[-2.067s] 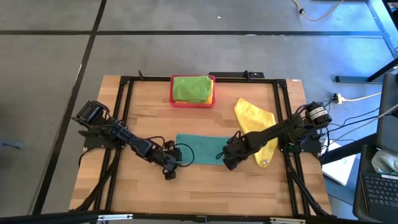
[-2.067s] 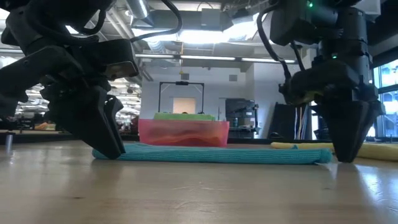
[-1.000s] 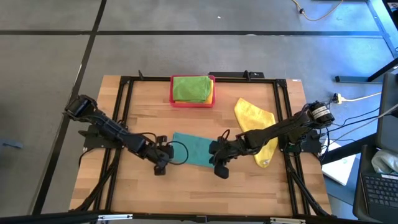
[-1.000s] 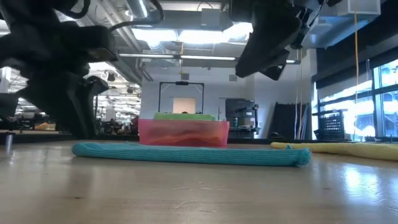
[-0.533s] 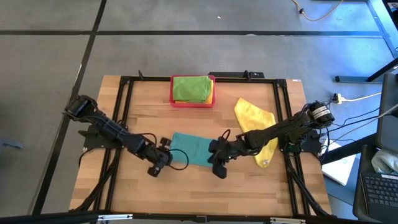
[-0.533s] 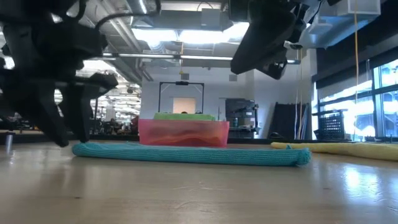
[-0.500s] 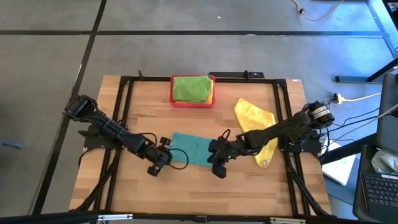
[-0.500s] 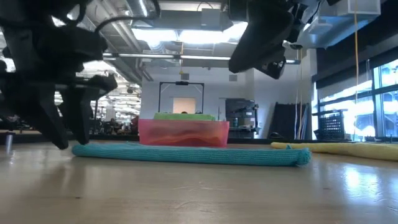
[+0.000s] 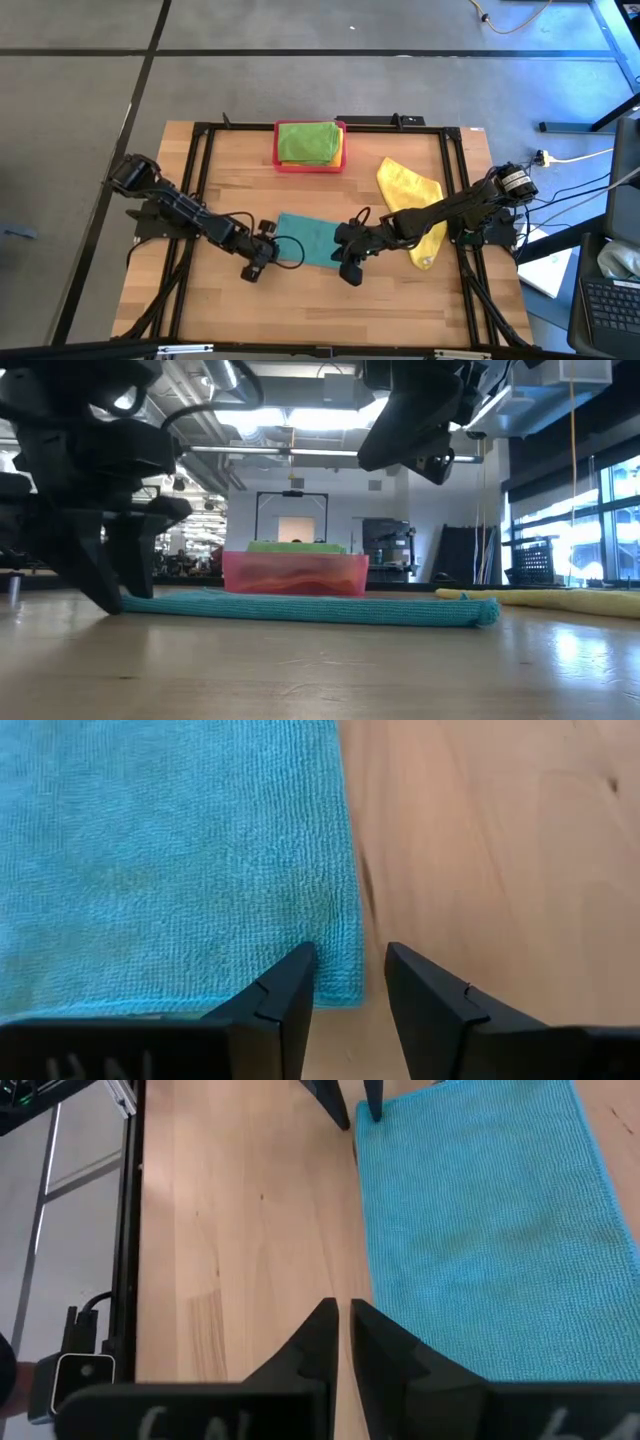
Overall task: Fold microfiber towels
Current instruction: Fold the blue microfiber cloth
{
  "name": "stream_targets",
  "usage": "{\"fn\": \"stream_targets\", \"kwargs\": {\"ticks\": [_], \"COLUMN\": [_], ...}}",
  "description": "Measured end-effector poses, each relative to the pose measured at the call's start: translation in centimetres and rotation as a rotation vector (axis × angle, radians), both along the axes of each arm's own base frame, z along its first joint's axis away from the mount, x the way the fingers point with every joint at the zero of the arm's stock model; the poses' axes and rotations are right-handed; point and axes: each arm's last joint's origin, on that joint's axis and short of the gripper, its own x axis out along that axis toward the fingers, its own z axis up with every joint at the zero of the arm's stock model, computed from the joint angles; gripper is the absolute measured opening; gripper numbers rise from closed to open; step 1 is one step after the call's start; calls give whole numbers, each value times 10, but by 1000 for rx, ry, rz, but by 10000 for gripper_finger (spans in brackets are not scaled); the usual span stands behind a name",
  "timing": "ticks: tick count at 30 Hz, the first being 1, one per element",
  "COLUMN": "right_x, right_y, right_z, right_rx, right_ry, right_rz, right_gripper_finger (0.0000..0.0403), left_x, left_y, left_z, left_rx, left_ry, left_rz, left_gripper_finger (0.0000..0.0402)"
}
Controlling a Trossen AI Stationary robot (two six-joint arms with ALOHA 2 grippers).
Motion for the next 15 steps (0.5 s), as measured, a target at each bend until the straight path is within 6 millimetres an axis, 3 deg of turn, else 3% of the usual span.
{"fn": "stream_targets", "kwargs": {"ticks": [6, 12, 15], "right_x": [2, 5, 12], "right_y": [-1, -1, 2], "right_z": [2, 0, -2], "right_rx": [9, -3, 6], "right_ry": [-25, -44, -100], "right_rz": [-5, 9, 40], "right_gripper_finger": [33, 40, 66], "left_x": [0, 8, 16], "left_y": [-4, -8, -12], "left_z": [-4, 4, 14], "left_rx": [-23, -61, -97], "left_ry": [18, 17, -18], "left_rz": [55, 81, 96], "left_gripper_finger": [106, 18, 8]}}
